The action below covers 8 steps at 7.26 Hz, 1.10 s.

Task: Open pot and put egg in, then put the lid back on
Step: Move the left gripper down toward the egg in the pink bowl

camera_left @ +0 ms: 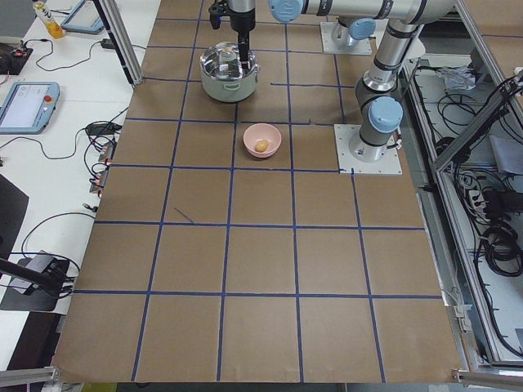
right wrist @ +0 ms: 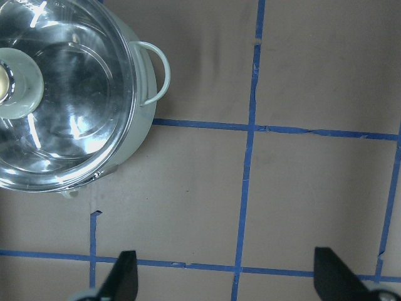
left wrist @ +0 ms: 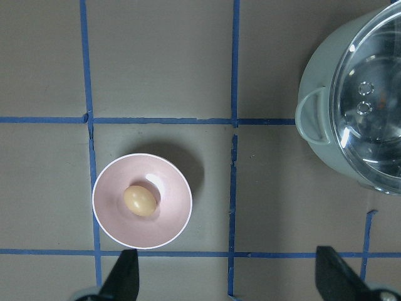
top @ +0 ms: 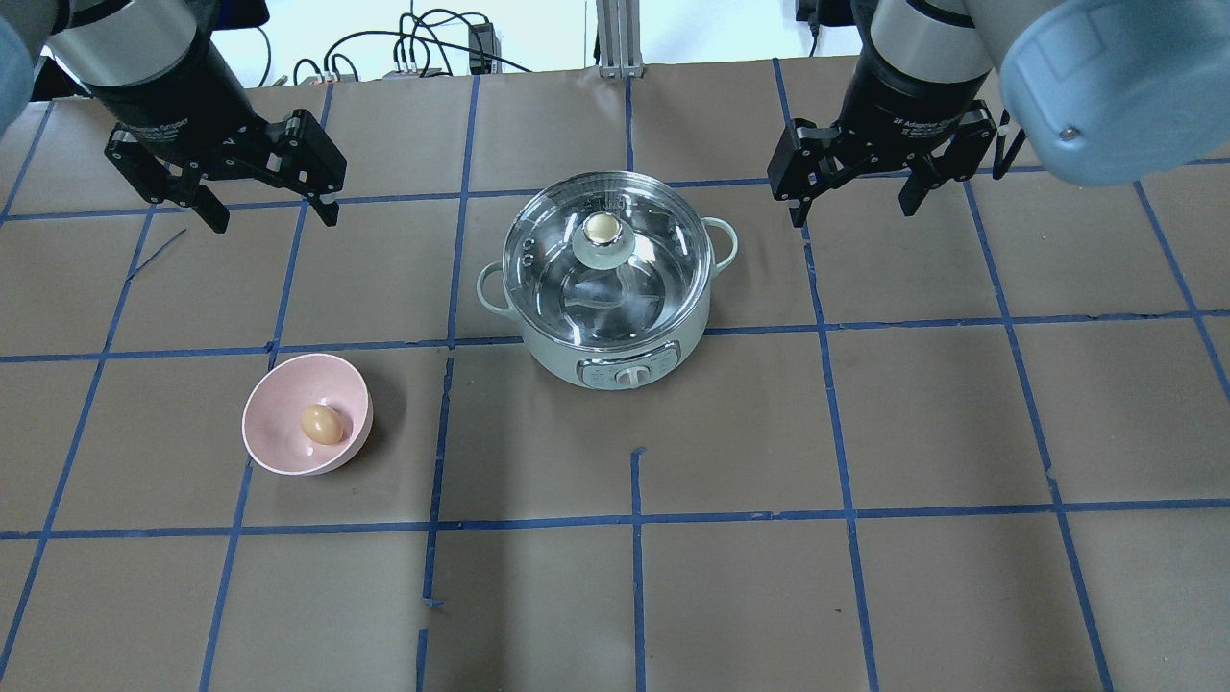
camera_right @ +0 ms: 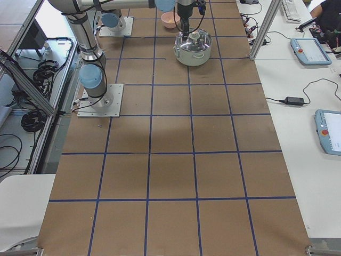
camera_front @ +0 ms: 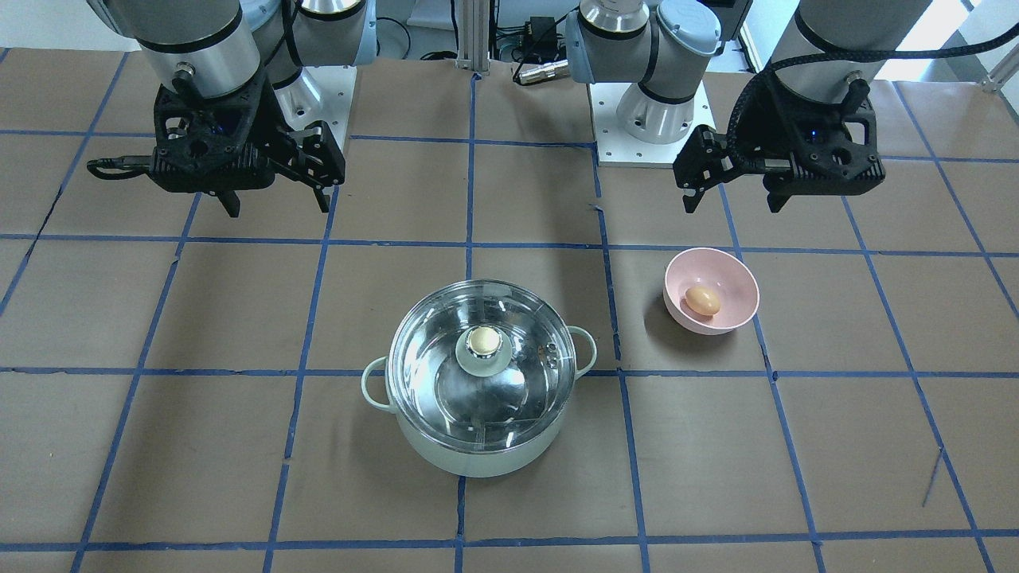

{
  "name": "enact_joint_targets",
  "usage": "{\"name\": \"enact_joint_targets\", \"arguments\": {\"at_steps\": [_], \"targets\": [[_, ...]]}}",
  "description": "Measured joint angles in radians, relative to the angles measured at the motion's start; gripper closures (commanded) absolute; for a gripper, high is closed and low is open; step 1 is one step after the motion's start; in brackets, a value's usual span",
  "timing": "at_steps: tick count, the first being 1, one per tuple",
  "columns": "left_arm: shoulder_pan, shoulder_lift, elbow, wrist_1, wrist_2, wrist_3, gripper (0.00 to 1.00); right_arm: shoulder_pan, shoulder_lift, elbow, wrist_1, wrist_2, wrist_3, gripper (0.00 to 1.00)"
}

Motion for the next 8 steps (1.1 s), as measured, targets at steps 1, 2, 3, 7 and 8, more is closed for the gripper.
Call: {"name": "enact_joint_targets", "arguments": {"at_steps": [1,2,3,7,8], "targets": [[0.000,0.000,0.000,-0.001,0.001,0.000,0.00,0.000,0.000,-0.001,0.000,0.000,0.000,0.00],[0.000,0.000,-0.001,-0.006,0.001,0.001,0.00,0.001,0.000,-0.002,0.000,0.000,0.001,0.00],[0.000,0.000,-0.002,-0.014,-0.001,0.001,0.00,0.001,-0.001,-0.002,0.000,0.000,0.001,0.00],[0.007,0.007,-0.048,-0.035,-0.002,0.018,0.00,0.002,-0.001,-0.003,0.000,0.000,0.001,0.00],[0.021,0.007,-0.070,-0.036,0.002,0.019,0.00,0.002,-0.001,-0.003,0.000,0.000,0.001,0.00]]}}
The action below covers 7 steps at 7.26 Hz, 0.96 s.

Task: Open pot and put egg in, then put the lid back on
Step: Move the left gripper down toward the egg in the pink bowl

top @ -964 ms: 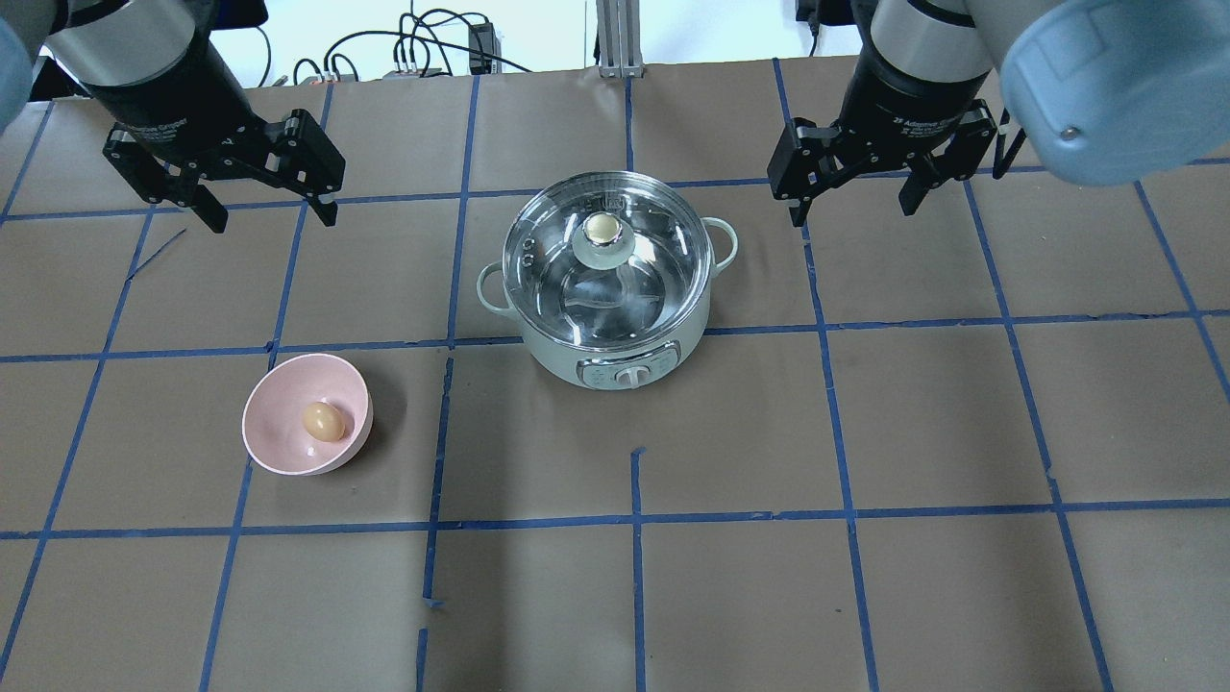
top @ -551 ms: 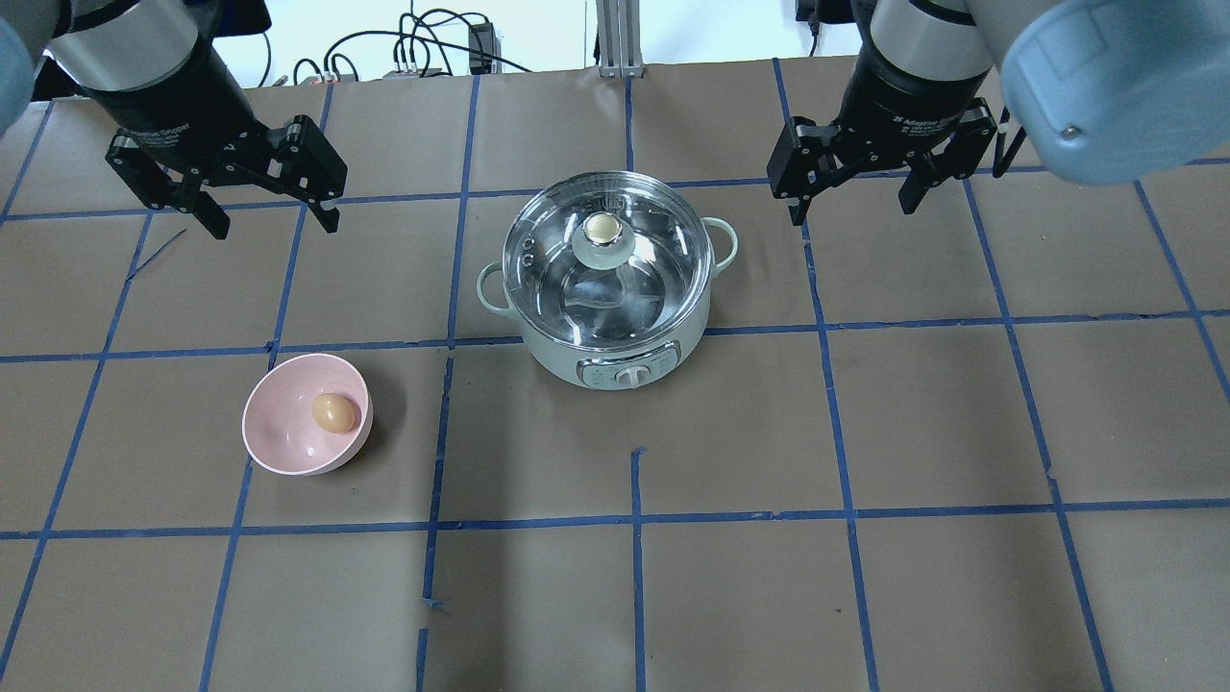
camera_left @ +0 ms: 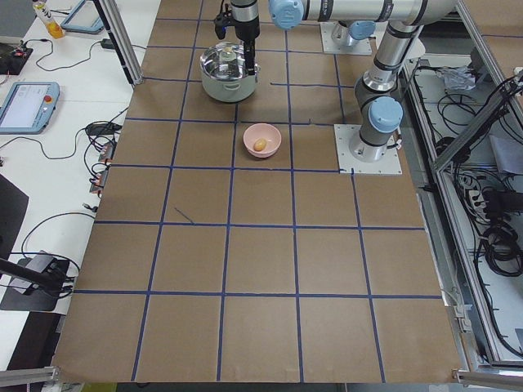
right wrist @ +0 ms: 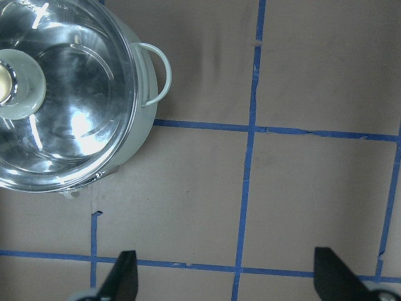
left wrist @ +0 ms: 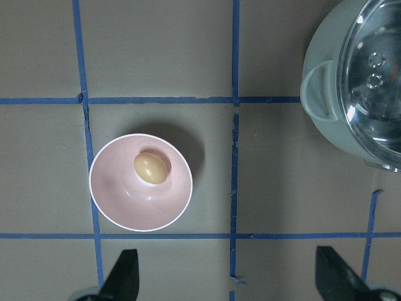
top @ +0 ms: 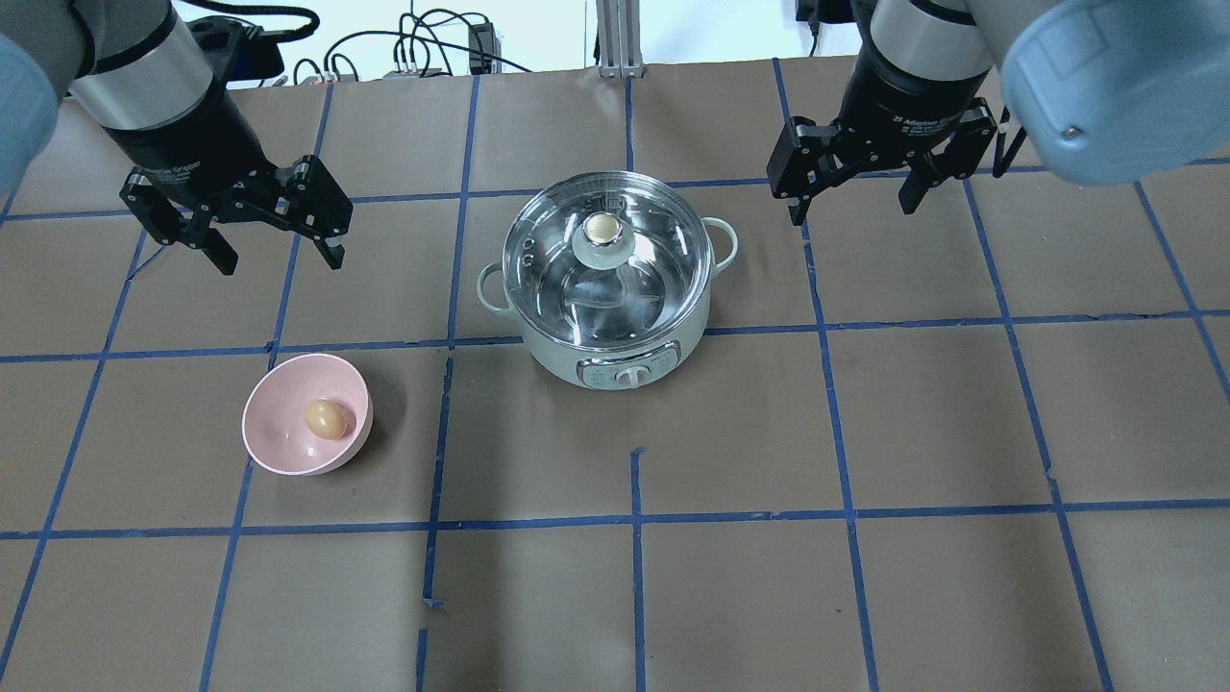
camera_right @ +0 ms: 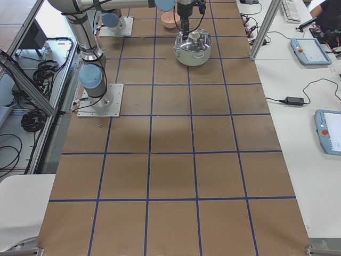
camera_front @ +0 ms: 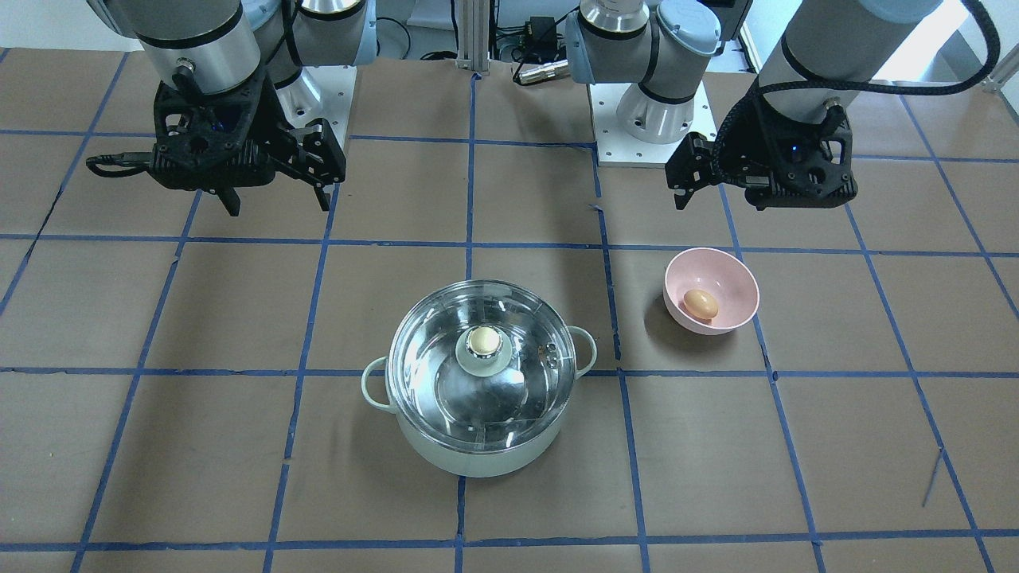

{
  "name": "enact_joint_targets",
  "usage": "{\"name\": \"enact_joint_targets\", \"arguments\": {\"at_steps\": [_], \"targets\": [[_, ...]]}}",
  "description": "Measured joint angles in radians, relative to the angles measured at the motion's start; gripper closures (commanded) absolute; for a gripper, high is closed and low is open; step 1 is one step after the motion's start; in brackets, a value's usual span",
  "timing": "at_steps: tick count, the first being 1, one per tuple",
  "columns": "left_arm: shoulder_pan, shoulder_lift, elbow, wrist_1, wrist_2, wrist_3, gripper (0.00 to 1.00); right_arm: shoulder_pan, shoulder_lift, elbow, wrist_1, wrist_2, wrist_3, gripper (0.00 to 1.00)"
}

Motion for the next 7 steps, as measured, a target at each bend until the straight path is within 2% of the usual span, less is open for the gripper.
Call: {"name": "enact_joint_targets", "arguments": {"at_steps": [2,4,7], "targets": [[0.072,-0.003,-0.038,0.012,0.006,-0.022,0.00,0.000,0.000,0.000,0.000,0.000,0.000,0.00],[0.126,-0.017,-0.092,0.091,0.008,-0.084,0.00,0.002,0.000,0.001,0.001,0.000,0.000,0.00],[0.137,-0.027,-0.176,0.176,0.010,-0.284,0.02,0.004,0.000,0.000,0.000,0.000,-0.001,0.00]]}}
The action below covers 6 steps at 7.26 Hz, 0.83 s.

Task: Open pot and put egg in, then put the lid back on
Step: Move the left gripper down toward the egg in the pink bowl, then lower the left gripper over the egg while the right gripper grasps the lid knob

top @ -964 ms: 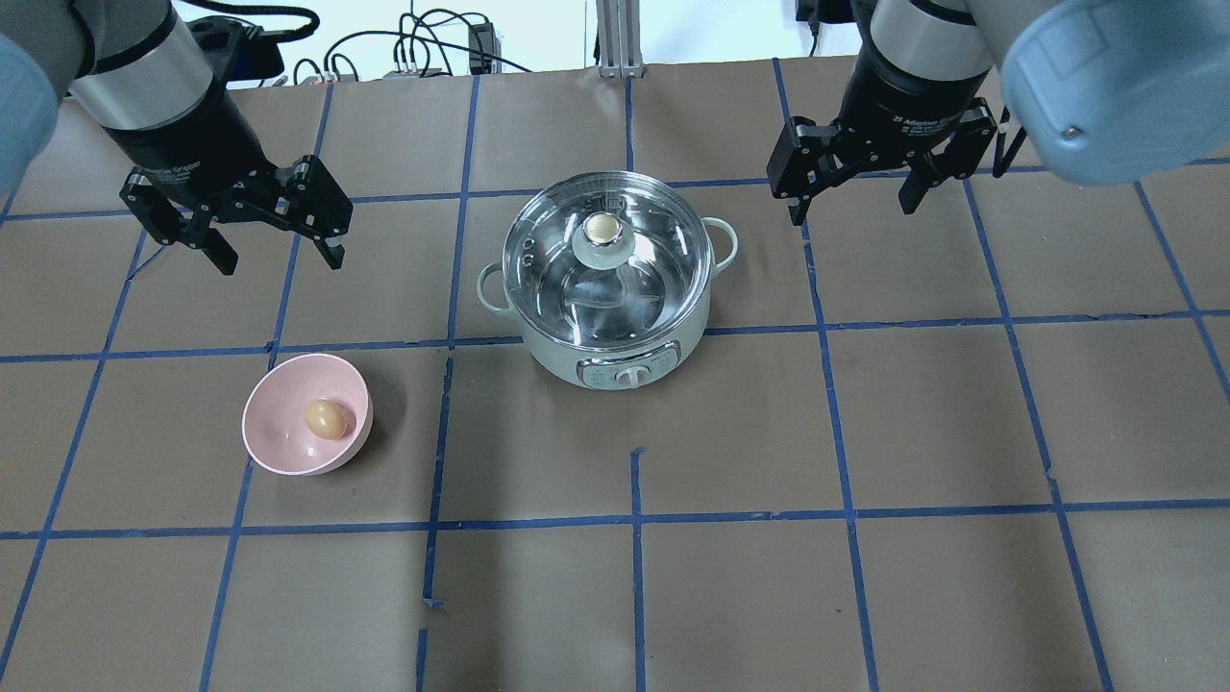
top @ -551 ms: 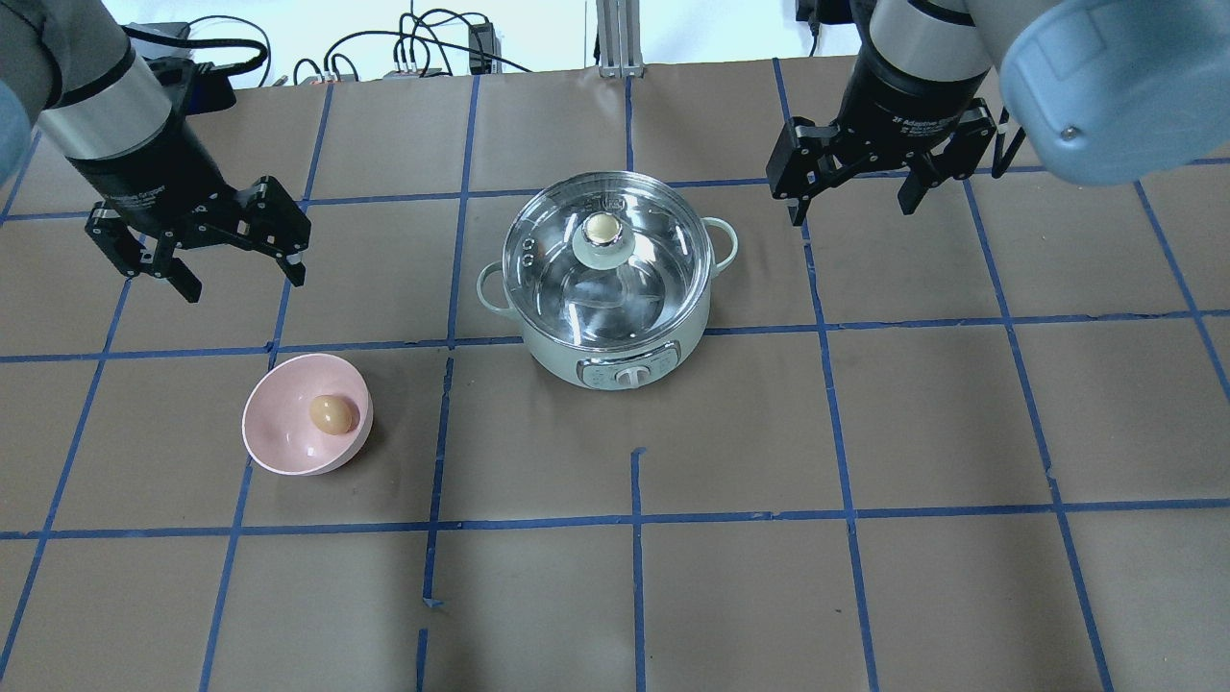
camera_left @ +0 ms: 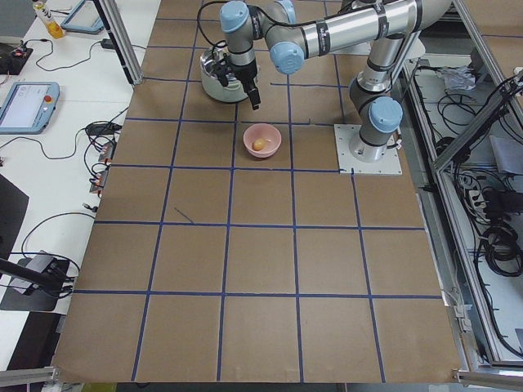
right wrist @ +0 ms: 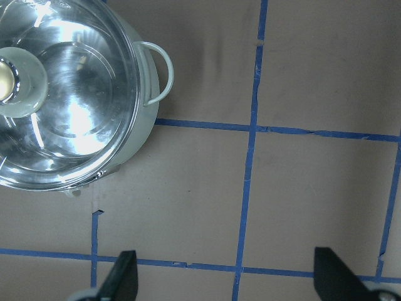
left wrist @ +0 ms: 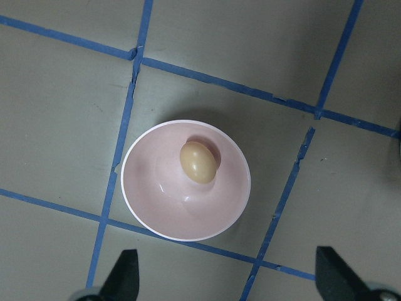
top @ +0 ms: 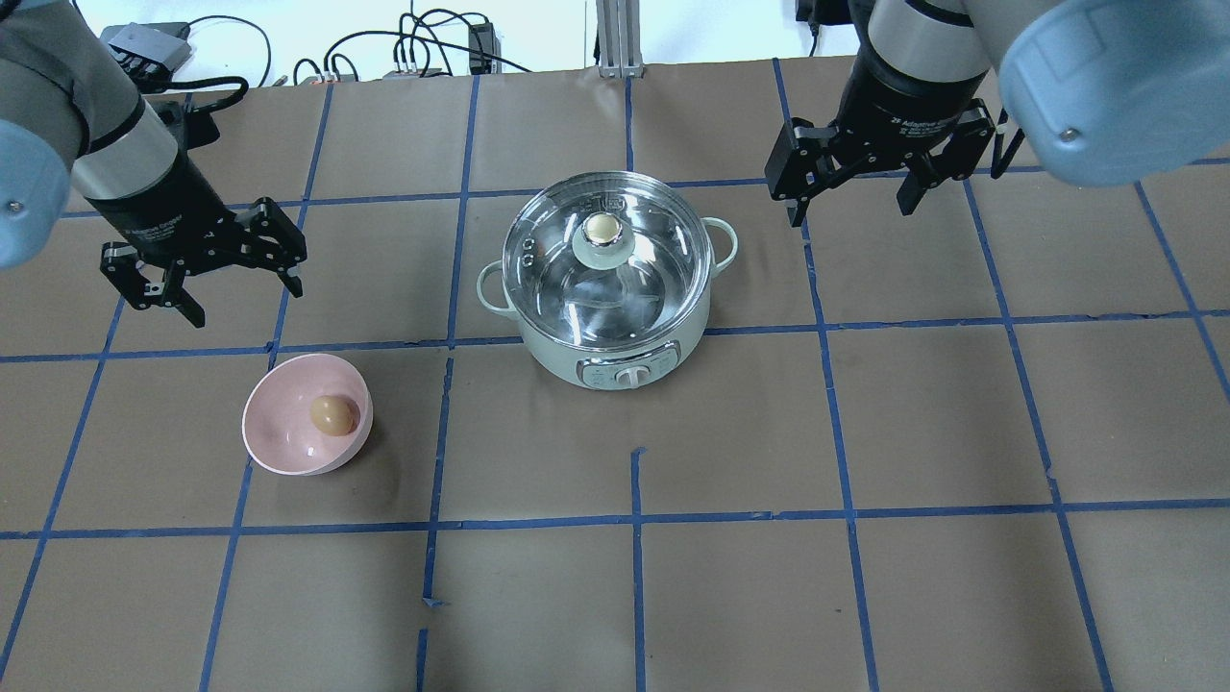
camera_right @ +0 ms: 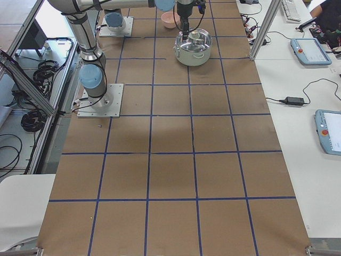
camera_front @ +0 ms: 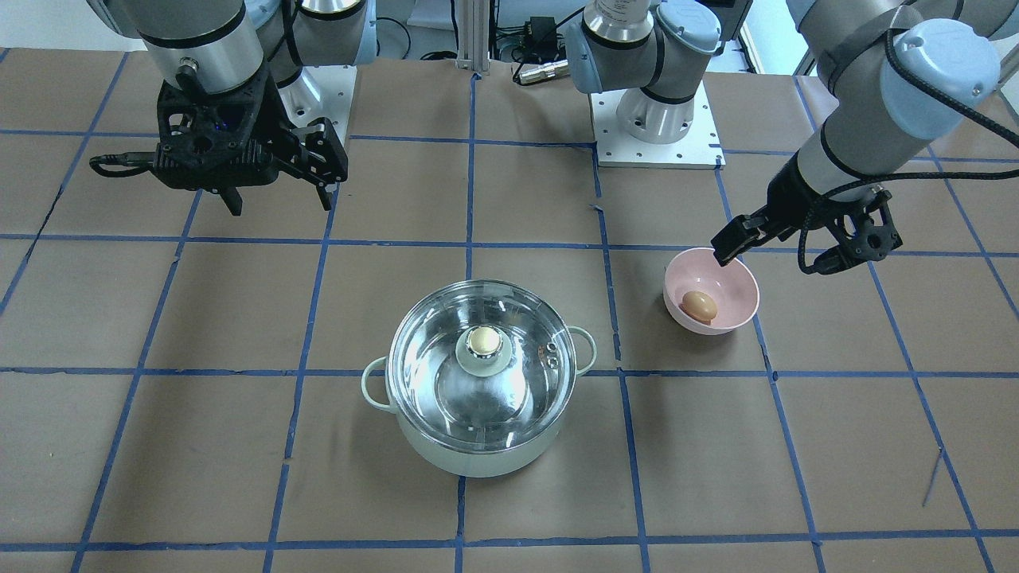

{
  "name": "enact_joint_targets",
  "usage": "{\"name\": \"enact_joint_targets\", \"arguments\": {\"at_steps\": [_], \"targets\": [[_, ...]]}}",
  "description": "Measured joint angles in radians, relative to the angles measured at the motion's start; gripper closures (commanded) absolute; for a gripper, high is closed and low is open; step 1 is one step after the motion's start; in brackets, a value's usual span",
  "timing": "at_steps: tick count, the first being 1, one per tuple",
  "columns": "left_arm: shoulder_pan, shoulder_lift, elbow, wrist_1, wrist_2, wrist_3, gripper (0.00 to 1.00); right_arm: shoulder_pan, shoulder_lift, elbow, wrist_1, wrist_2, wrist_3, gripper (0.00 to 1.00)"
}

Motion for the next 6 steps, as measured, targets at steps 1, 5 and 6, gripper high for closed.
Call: {"name": "enact_joint_targets", "arguments": {"at_steps": [1,5,6], "targets": [[0.000,-0.001,-0.011,0.006,0.002,-0.086,0.02,0.000,0.000,-0.001,0.000,0.000,0.000,0.00],[0.001,-0.014,-0.114,0.116,0.029,-0.397,0.02,0.075,0.092,-0.064,-0.017,-0.011,0.065,0.00],[0.002,-0.013,-0.151,0.163,0.029,-0.444,0.02,0.130,0.169,-0.113,-0.041,-0.010,0.132,0.00]]}}
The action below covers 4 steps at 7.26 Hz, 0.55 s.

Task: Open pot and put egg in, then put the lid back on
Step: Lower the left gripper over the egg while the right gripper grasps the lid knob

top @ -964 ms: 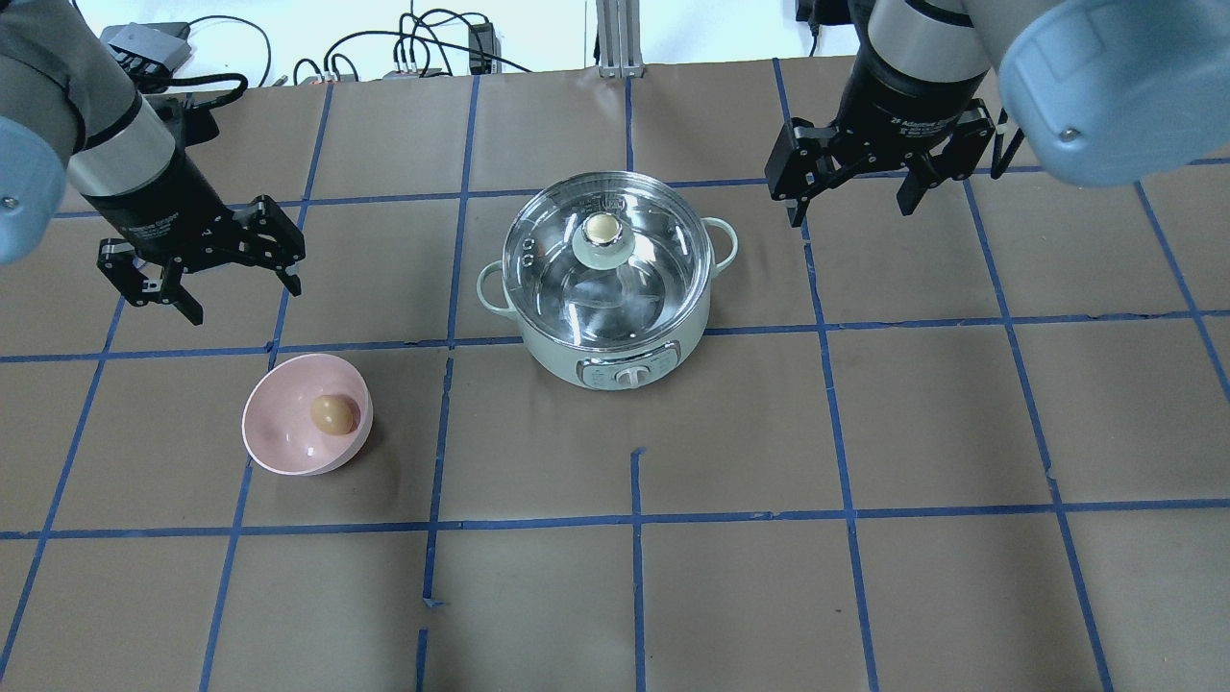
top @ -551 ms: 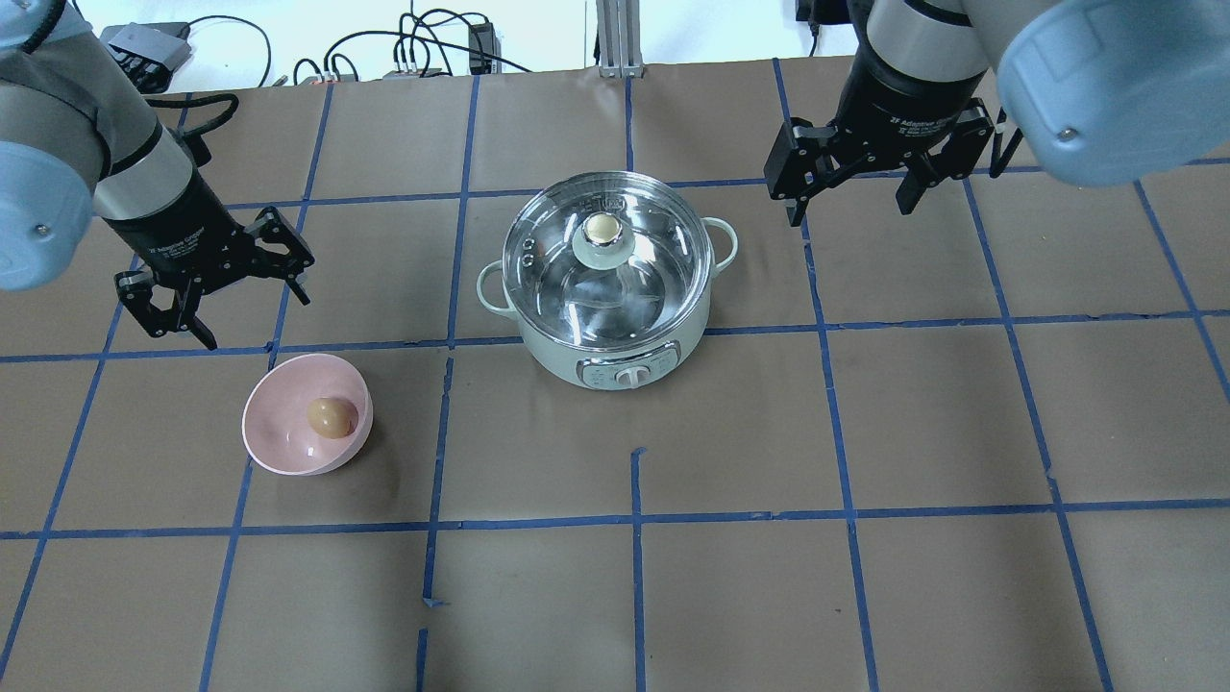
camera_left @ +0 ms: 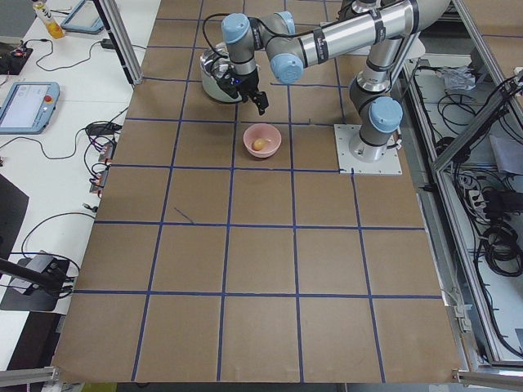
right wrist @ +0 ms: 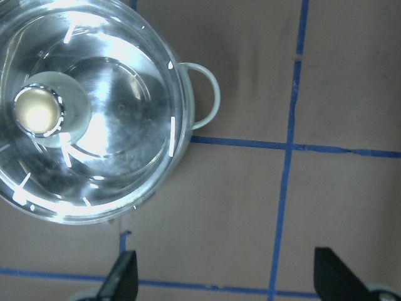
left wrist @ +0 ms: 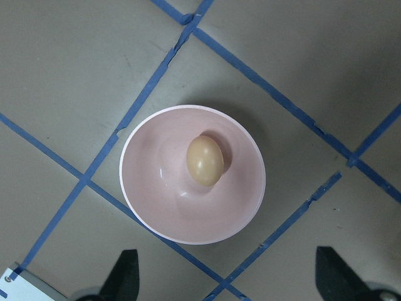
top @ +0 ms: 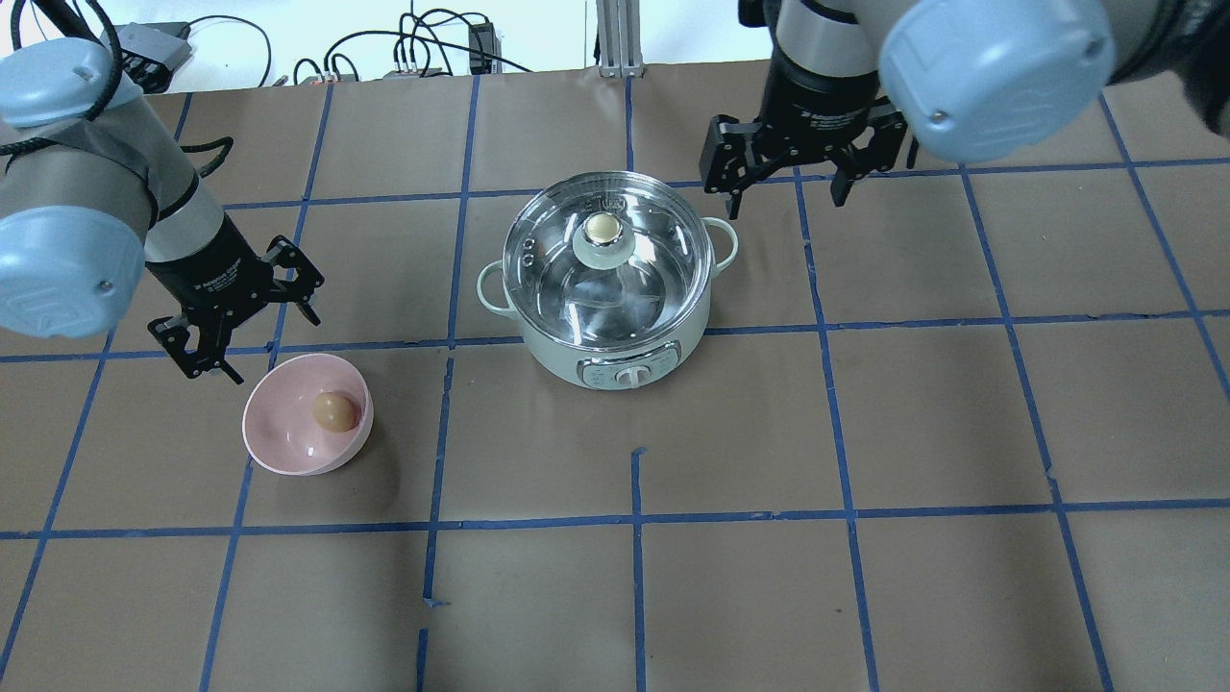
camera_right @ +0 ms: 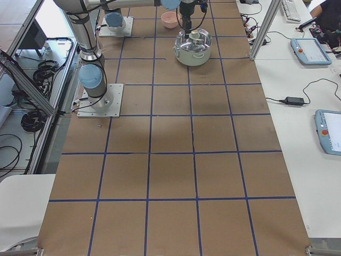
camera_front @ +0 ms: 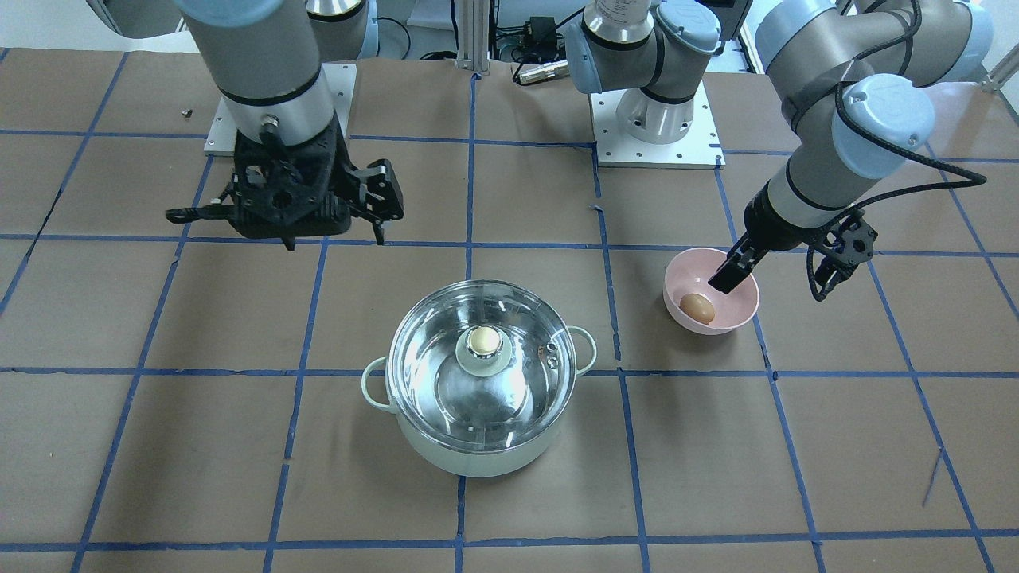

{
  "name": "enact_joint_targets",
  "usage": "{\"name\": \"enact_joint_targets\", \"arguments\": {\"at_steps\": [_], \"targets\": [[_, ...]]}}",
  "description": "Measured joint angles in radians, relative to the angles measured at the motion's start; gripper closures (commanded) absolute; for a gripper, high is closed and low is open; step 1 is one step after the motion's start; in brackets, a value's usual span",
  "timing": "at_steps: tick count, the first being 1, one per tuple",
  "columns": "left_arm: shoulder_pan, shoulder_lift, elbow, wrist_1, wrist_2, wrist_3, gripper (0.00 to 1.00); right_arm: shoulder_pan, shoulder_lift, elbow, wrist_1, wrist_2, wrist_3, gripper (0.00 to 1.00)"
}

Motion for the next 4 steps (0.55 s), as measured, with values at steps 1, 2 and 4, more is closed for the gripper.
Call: {"name": "enact_joint_targets", "arguments": {"at_steps": [1,2,4], "targets": [[0.001,0.000,-0.043,0.057,0.000,-0.047,0.02,0.057,0.083,-0.044,-0.048,-0.001,0.071,0.00],[0.004,0.000,-0.089,0.123,0.001,-0.080,0.02,0.106,0.144,-0.067,-0.090,0.000,0.134,0.00],[0.026,0.009,-0.172,0.233,0.000,-0.115,0.02,0.162,0.210,-0.070,-0.176,0.000,0.230,0.02]]}}
